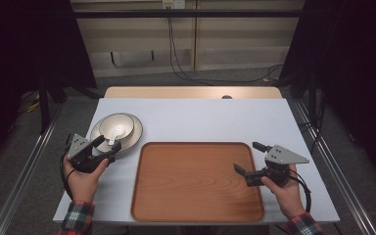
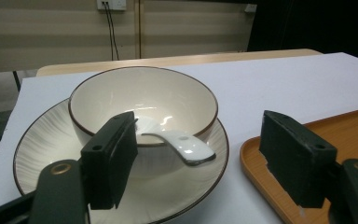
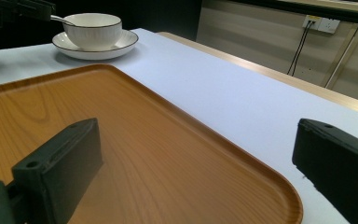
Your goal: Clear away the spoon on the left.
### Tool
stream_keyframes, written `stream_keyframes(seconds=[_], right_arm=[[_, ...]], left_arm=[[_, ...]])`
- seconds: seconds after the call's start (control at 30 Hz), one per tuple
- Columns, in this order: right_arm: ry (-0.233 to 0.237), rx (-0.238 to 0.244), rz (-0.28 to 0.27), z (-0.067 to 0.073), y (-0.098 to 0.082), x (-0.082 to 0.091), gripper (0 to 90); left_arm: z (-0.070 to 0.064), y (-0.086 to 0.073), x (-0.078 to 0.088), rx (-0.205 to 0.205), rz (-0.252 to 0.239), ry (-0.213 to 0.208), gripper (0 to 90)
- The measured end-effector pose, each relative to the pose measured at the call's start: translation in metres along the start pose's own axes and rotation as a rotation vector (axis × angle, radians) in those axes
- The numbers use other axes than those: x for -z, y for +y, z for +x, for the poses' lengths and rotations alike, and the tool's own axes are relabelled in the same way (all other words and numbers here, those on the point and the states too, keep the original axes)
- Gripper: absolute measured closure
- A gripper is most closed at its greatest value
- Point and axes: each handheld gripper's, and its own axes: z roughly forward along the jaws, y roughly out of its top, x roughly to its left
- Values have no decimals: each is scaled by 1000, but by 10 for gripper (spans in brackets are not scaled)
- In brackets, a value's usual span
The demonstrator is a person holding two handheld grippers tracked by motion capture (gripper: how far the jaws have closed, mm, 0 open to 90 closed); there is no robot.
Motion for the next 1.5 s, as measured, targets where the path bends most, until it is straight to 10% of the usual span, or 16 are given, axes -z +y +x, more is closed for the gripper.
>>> stream_keyframes(seconds=[1.03,1.5], right_arm=[[20,-2,-4,1,0,-1,12],[16,-4,-7,1,0,-1,12]], left_arm=[[7,-7,-1,-26,17,21,597],[13,-8,0,30,6,12,702]])
